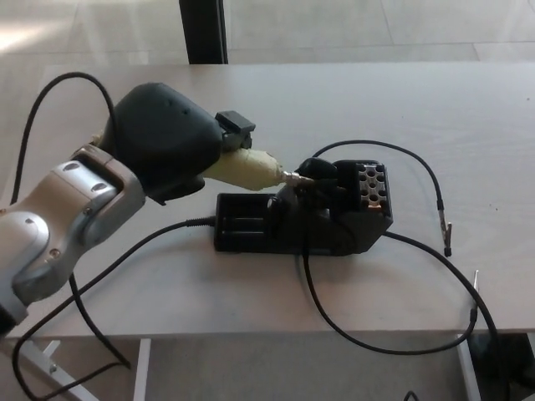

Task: Use the left hand of the robot to grab the soldering gun kept on the middle of the table and pull it out of its base and keep it on the left side of the base

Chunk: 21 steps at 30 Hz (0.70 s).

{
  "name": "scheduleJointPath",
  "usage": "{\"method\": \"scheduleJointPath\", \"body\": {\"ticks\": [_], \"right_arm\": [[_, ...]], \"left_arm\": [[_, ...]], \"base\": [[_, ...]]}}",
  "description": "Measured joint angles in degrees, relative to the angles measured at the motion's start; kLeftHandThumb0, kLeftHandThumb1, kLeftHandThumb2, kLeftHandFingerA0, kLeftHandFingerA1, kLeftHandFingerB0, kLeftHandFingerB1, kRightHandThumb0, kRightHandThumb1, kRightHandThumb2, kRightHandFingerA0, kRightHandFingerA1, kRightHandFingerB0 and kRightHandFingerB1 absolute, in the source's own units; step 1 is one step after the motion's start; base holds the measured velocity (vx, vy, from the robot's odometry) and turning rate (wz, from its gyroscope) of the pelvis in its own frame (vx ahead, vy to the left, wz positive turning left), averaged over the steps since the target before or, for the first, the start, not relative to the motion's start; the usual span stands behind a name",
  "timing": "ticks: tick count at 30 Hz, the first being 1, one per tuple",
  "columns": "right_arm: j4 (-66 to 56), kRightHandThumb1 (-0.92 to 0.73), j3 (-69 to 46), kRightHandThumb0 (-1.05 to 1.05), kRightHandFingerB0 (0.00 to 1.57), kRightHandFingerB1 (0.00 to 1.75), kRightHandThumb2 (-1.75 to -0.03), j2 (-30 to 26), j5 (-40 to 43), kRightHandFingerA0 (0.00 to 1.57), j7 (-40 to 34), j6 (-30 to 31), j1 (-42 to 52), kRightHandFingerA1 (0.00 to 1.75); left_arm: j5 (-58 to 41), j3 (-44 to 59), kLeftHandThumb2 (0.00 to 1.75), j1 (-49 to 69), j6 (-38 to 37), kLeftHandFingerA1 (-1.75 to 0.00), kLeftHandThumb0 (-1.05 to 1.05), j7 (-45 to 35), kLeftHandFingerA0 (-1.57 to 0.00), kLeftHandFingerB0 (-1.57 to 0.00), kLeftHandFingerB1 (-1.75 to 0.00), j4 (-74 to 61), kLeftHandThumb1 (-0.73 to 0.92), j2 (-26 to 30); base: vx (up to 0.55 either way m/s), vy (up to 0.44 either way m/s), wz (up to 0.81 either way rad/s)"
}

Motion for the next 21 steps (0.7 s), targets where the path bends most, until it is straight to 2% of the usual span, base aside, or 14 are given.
{"method": "scheduleJointPath", "body": {"ticks": [2,4,5,8,9,10,11,18,19,20,21], "right_arm": [[0.2,-0.68,0.0,-0.5,0.59,0.43,-0.6,0.0,0.1,0.74,-0.2,-0.1,0.0,0.7],[0.3,-0.67,0.0,-0.5,0.59,0.43,-0.6,0.0,0.1,0.73,-0.3,-0.2,0.0,0.7],[0.3,-0.66,0.0,-0.5,0.6,0.44,-0.6,0.0,0.2,0.73,-0.3,-0.3,-0.1,0.7],[0.4,-0.65,0.0,-0.5,0.6,0.44,-0.6,0.0,0.2,0.74,-0.4,-0.5,-0.1,0.72],[0.5,-0.66,-0.1,-0.5,0.59,0.43,-0.59,-0.1,0.3,0.73,-0.4,-0.6,0.0,0.7],[0.7,-0.65,-0.2,-0.5,0.6,0.43,-0.59,-0.2,0.3,0.74,-0.4,-0.7,0.0,0.7],[0.8,-0.65,-0.2,-0.49,0.59,0.43,-0.59,-0.3,0.3,0.74,-0.4,-0.7,0.0,0.69],[1.5,-0.64,0.0,-0.5,0.57,0.42,-0.59,-0.8,0.3,0.72,-0.6,-0.9,-0.2,0.67],[1.5,-0.64,0.0,-0.49,0.56,0.42,-0.59,-0.8,0.3,0.71,-0.6,-0.9,-0.2,0.66],[1.6,-0.63,0.0,-0.49,0.55,0.42,-0.59,-0.8,0.3,0.7,-0.6,-1.0,-0.2,0.67],[1.6,-0.64,0.0,-0.5,0.54,0.42,-0.59,-0.8,0.3,0.7,-0.6,-1.1,-0.2,0.67]], "left_arm": [[0.3,1.1,0.83,0.3,-1.6,-1.57,-0.18,0.7,-0.92,-0.84,-0.84,0.3,0.59,0.7],[0.5,2.0,0.94,0.4,-2.9,-1.61,-0.16,1.3,-0.96,-0.88,-1.03,0.6,0.54,1.2],[0.6,2.6,0.91,0.6,-3.6,-1.67,-0.1,1.6,-0.95,-0.87,-1.08,0.6,0.51,1.8],[0.6,5.3,0.92,2.5,-5.9,-1.66,-0.16,2.3,-0.94,-0.84,-1.04,-0.3,0.56,4.8],[0.6,6.2,0.96,3.4,-6.6,-1.65,-0.13,2.4,-1.06,-0.91,-1.13,-0.7,0.55,5.8],[0.6,7.3,0.95,4.9,-7.2,-1.7,-0.17,2.6,-0.98,-0.84,-1.03,-1.5,0.54,7.0],[0.6,8.0,0.86,6.0,-7.7,-1.7,-0.19,2.7,-0.97,-0.87,-1.01,-2.2,0.54,8.0],[2.4,12.6,0.81,19.3,-12.4,-1.72,-0.2,3.8,-0.89,-0.84,-1.04,-6.3,0.58,17.2],[2.5,13.2,0.83,20.6,-12.7,-1.71,-0.2,3.8,-0.91,-0.83,-1.0,-6.7,0.61,17.7],[2.5,14.1,0.94,22.3,-13.1,-1.58,-0.19,3.8,-1.13,-0.88,-1.09,-7.2,0.55,18.2],[2.5,14.7,0.89,23.3,-13.3,-1.59,-0.2,3.8,-1.13,-0.88,-1.03,-7.4,0.57,18.3]], "base": [[0.0,0.0,0.0],[0.0,0.0,0.0],[0.0,0.0,0.0],[0.0,0.0,0.0],[0.0,0.0,0.0],[0.0,0.0,0.0],[0.0,0.0,0.0],[0.0,0.0,0.0],[0.0,0.0,0.0],[0.0,0.0,0.0],[0.0,0.0,0.0]]}}
